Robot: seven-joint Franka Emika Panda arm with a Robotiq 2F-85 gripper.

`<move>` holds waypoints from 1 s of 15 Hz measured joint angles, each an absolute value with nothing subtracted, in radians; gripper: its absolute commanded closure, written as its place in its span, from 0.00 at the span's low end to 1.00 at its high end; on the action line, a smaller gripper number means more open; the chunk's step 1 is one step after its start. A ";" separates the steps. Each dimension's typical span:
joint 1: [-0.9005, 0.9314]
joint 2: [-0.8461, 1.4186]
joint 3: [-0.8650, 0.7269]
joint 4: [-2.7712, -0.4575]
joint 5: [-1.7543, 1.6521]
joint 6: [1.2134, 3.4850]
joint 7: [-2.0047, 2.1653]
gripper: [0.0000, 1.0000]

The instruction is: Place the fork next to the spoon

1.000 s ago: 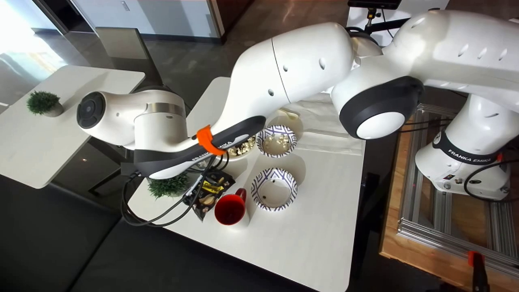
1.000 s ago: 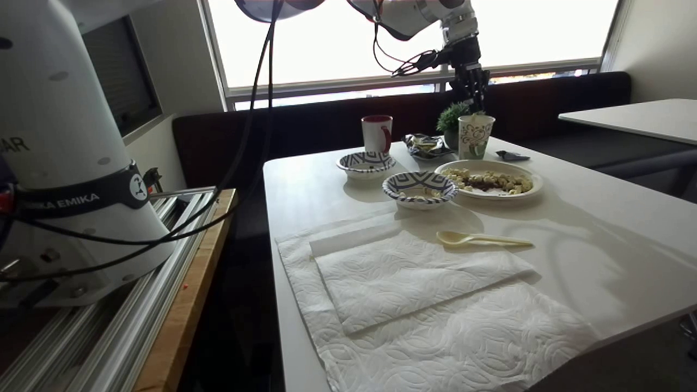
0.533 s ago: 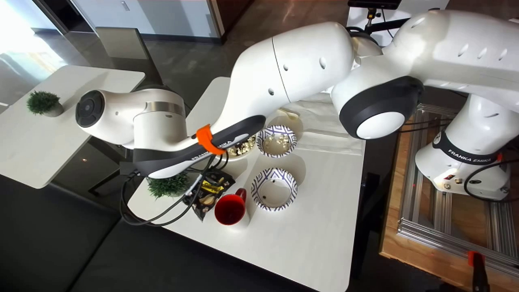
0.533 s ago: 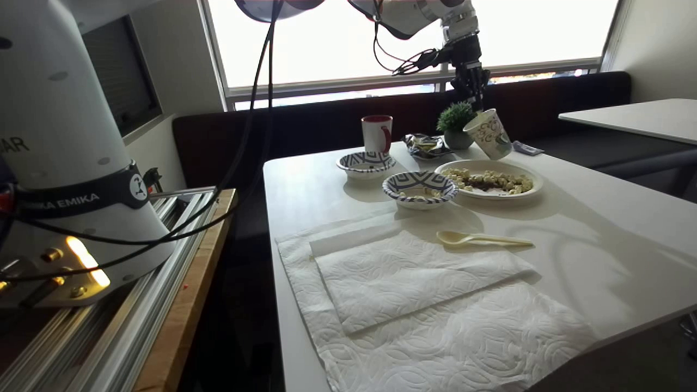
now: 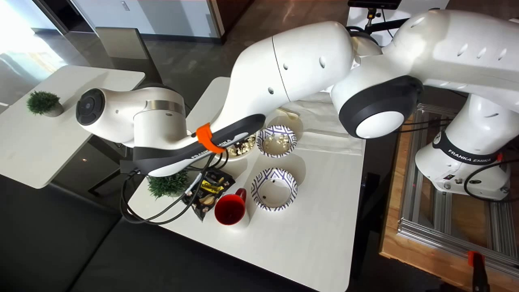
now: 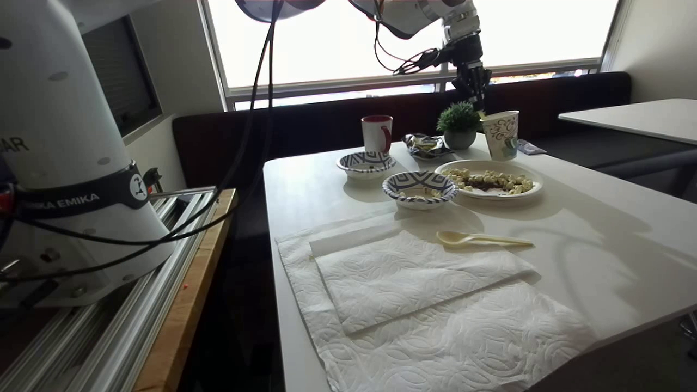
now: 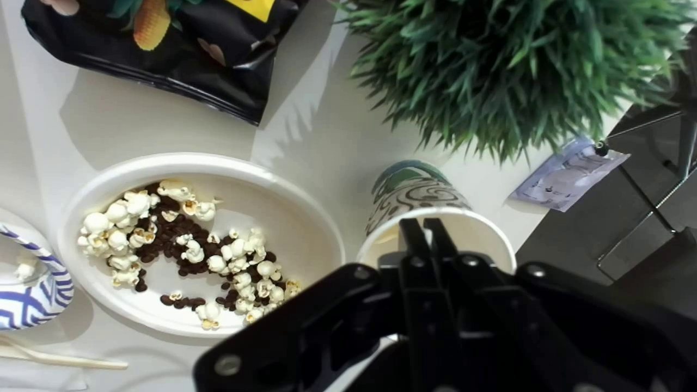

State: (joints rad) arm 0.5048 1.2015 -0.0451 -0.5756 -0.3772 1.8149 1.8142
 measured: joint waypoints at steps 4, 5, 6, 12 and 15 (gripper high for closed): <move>0.500 1.198 -0.044 -0.567 -0.377 1.808 1.814 0.99; 0.499 1.197 -0.044 -0.564 -0.377 1.804 1.814 0.99; 0.497 1.196 -0.043 -0.561 -0.377 1.800 1.814 0.99; 0.487 1.187 -0.042 -0.534 -0.375 1.766 1.814 0.99; 0.485 1.167 -0.040 -0.527 -0.375 1.742 1.815 0.99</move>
State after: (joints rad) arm 0.4855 1.1666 -0.0398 -0.5270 -0.3754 1.7415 1.8149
